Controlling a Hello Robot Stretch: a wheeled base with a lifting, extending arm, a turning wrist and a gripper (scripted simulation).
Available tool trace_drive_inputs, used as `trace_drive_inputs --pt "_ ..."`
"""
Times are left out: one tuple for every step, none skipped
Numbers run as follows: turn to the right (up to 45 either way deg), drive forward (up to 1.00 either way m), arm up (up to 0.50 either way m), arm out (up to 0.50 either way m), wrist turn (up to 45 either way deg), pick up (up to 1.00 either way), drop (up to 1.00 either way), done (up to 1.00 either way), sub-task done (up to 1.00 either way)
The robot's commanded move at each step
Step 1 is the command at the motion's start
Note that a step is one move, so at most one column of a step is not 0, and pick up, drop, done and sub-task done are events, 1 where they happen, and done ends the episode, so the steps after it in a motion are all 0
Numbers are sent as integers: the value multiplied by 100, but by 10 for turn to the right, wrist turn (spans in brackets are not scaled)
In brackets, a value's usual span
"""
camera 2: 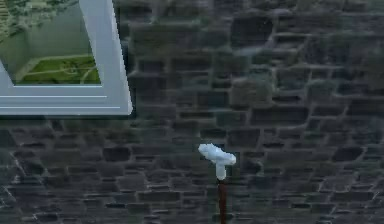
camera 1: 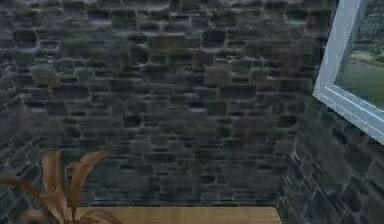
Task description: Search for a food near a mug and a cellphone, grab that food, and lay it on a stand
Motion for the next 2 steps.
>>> trace_drive_inputs --pt "450 0 0 0 0 0 0 0 0" --pt "450 0 0 0 0 0 0 0 0"
